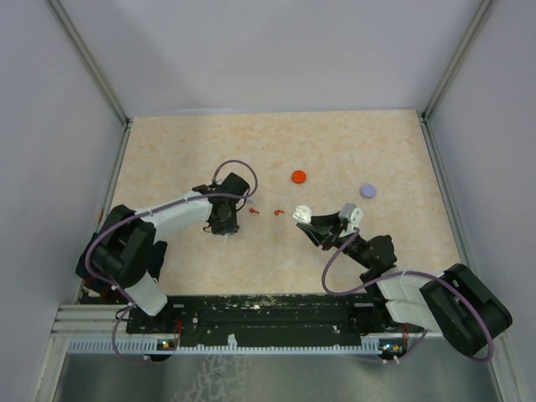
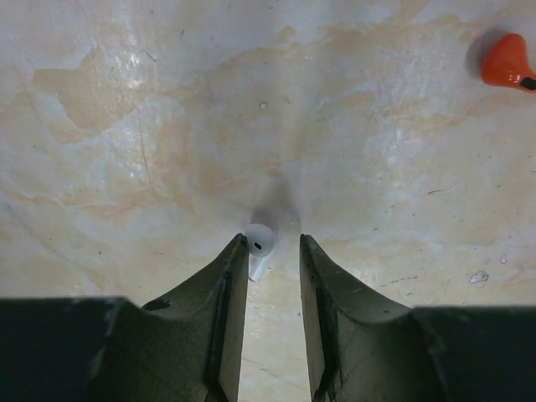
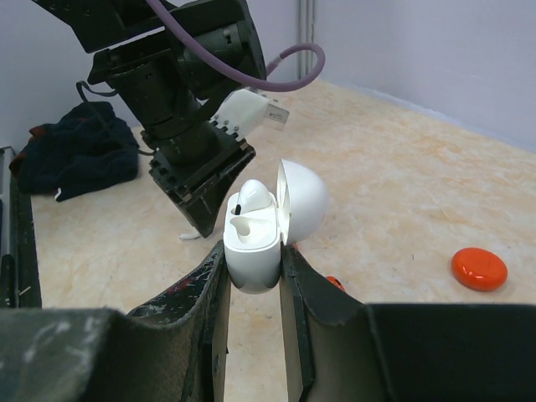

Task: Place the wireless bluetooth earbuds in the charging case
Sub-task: Pick up the earbud from the center of the board.

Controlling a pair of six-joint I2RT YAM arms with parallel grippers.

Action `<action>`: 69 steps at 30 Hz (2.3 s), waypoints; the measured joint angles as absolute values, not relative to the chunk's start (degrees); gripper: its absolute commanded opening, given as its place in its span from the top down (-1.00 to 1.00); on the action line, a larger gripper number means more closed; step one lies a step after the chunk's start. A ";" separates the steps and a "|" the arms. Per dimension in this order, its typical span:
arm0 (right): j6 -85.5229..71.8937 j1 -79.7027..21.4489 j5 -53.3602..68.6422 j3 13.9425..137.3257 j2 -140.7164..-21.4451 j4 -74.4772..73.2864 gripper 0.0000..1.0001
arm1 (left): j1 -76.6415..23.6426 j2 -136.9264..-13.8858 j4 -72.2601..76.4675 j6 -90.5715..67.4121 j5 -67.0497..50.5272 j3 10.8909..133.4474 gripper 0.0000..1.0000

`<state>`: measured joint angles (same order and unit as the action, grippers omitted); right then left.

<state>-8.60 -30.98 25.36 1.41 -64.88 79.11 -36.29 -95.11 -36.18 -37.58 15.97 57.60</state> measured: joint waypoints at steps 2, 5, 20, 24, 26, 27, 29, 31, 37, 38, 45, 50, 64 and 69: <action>-8.60 -30.98 25.43 1.41 -64.88 79.11 1.00 | -36.40 -95.33 -35.99 -37.10 15.64 58.08 0.26; -8.58 -30.98 25.54 1.41 -64.88 79.09 1.00 | -36.62 -96.51 -35.55 -36.29 14.81 59.11 0.26; -8.60 -30.98 25.58 1.58 -64.88 79.00 1.00 | -38.70 -93.45 -35.16 -35.94 16.10 59.55 0.28; -8.58 -30.98 25.58 1.58 -64.90 79.00 1.00 | -39.48 -93.58 -36.14 -36.14 17.47 59.55 0.29; -8.60 -30.98 25.58 1.58 -64.95 79.00 1.00 | -40.03 -94.08 -36.47 -36.16 17.89 59.55 0.30; -8.60 -30.98 25.58 1.58 -64.95 79.00 1.00 | -40.16 -94.41 -36.49 -36.18 18.04 59.55 0.30; -8.60 -30.98 25.61 1.58 -64.99 79.02 1.00 | -40.40 -95.20 -36.62 -36.18 18.39 59.55 0.31; -8.60 -30.98 25.61 1.58 -65.04 79.00 1.00 | -40.40 -95.66 -36.71 -36.18 18.55 59.55 0.31; -8.62 -30.98 25.63 1.58 -65.32 79.02 1.00 | -40.40 -97.19 -37.15 -36.18 18.92 60.01 0.35; -8.62 -30.98 25.63 1.58 -65.32 79.02 1.00 | -40.42 -97.45 -37.19 -36.18 18.94 60.03 0.35; -8.62 -30.98 25.74 1.58 -65.32 79.02 1.00 | -40.53 -98.83 -37.21 -36.18 18.90 60.23 0.40; -8.64 -30.98 25.74 1.58 -65.32 79.02 1.00 | -40.77 -99.00 -37.21 -36.21 18.87 60.29 0.44; -8.62 -30.98 25.74 1.58 -65.32 79.02 1.00 | -41.01 -97.10 -37.06 -37.10 18.24 59.86 0.83; -8.62 -30.98 25.74 1.58 -65.30 79.00 1.00 | -41.06 -90.39 -35.16 -37.26 16.97 57.95 0.87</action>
